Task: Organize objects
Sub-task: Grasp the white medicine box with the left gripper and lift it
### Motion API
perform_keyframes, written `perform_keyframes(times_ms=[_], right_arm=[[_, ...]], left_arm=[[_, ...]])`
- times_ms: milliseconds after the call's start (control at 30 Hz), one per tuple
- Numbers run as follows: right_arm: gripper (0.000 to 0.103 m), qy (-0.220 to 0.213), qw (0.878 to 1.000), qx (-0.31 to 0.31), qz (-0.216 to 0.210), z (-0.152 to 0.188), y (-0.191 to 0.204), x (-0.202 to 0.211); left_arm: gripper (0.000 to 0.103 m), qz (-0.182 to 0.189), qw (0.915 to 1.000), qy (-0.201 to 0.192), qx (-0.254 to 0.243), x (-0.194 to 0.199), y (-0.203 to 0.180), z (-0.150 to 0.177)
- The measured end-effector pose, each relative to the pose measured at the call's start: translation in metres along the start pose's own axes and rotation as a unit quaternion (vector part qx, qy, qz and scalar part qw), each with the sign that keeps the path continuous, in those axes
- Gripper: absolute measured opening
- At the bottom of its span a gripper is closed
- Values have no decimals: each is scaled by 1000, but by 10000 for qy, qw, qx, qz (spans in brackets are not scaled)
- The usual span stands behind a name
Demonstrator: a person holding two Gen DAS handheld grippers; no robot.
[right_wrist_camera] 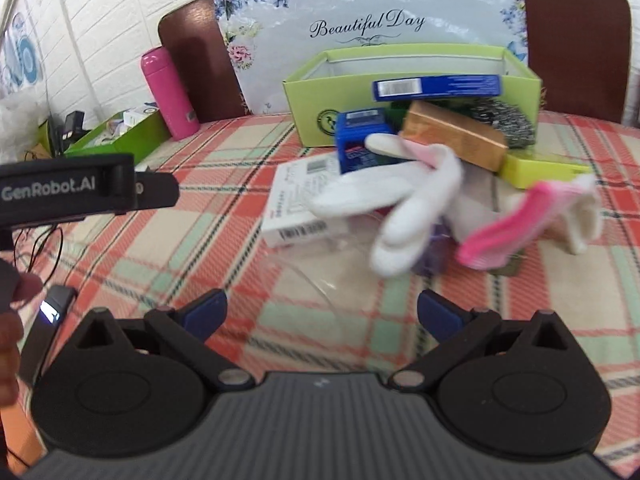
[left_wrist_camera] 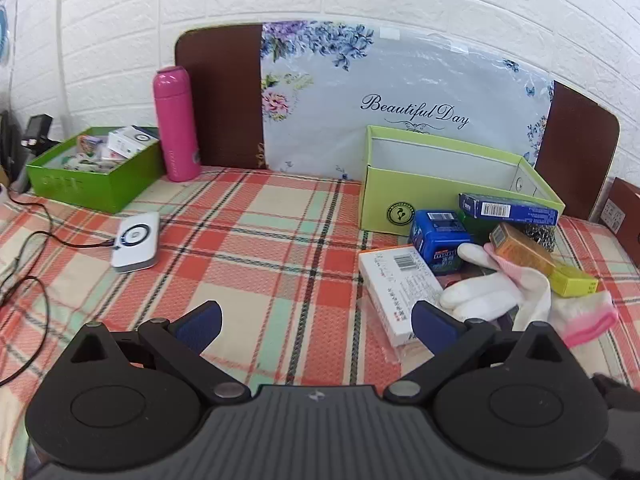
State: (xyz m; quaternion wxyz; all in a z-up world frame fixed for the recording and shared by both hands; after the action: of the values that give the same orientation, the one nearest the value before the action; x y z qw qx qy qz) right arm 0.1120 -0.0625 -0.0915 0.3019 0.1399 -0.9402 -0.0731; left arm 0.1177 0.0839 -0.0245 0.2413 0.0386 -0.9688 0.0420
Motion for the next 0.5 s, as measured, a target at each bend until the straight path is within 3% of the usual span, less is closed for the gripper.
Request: perform_keyframes(times_ms=[67,133,267,333,400,433,467,500], right_arm=[[97,-53,9999,-49,157,2,-7,-5],[72,-112,9997,-51,231,4,-21,-2],[52,-86,9991,-96,399,9,-54,15],[52,-79,9987,-86,494,12,-65,23],[52,-84,9986,-101,506,12,-72,32],[59,-58,9990,-120,421,12,-71,35],[75,-66,9993,-167,320,10,-67,38],[82,-155,9994,-185,246,8,-63,41]], left_arm=[[103,74,9999,63,48,-17,-3,-3],[103,32,9999,100,115,-36,-8,-6],[103,91,9997,202,143,-74,-29,-13],[103,272,9991,327,35,-90,-46,-11],[103,221,9986,430,-236,-106,-57,-6],[103,108,9979,517,-369,-114,-59,-2],[103,122,9978,523,-400,-119,-60,0],[98,281,9979,475,-327,-121,-60,1]])
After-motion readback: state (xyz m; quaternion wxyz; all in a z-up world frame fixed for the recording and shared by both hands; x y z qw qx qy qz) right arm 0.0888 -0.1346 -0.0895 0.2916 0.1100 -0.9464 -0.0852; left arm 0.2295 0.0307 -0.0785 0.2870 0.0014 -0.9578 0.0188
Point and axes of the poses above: each gripper's, at about its wrist camera, not at the fingertips, and x roughly against the way its jaws point, y to its left, z to its underside, the point moved 8 cm from there along -x, roughly the way its jaws point, and after that the axes turned 10 degrees about -y, right-handed, at the moved point
